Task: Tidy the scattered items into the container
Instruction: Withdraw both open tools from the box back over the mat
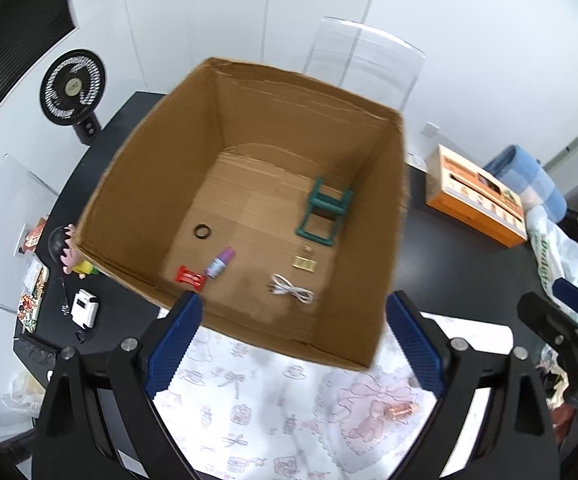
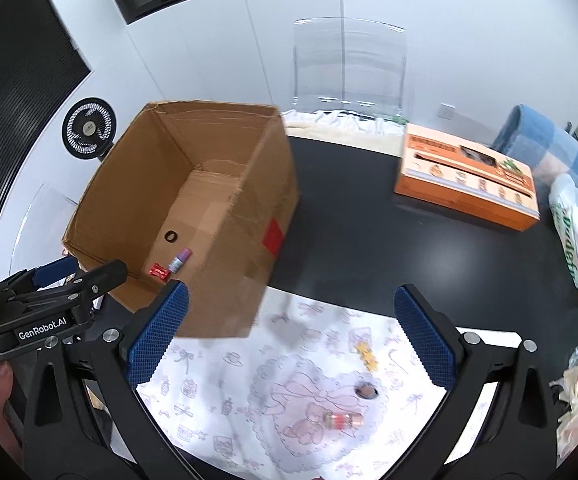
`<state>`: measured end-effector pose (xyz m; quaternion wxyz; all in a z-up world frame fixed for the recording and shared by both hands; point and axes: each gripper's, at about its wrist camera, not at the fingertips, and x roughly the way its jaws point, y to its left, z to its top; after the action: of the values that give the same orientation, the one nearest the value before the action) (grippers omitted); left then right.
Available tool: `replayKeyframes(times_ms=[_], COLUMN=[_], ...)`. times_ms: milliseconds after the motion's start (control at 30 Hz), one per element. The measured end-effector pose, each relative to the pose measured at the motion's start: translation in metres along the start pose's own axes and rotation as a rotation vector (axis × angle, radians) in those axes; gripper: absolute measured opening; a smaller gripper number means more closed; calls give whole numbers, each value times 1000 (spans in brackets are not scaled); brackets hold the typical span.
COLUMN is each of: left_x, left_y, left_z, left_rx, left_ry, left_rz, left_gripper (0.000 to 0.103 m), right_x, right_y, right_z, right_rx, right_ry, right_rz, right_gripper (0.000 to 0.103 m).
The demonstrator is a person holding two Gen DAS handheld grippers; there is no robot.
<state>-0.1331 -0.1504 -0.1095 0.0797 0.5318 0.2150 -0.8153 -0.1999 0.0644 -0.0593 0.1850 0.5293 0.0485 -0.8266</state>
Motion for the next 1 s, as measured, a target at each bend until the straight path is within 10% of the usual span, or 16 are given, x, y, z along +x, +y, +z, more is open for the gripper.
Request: replayKeyframes(times_ms=[1000], left_x=[7], left_y=[-169], left_z=[-96], left_rx=[236], left_ry=[97], left_rz=[-49], left_gripper=[92], right_x=[-61], right_y=[-162], right_z=[-100], right_rx=[184], right_ry=[0], right_rz=[-69], right_gripper=[103])
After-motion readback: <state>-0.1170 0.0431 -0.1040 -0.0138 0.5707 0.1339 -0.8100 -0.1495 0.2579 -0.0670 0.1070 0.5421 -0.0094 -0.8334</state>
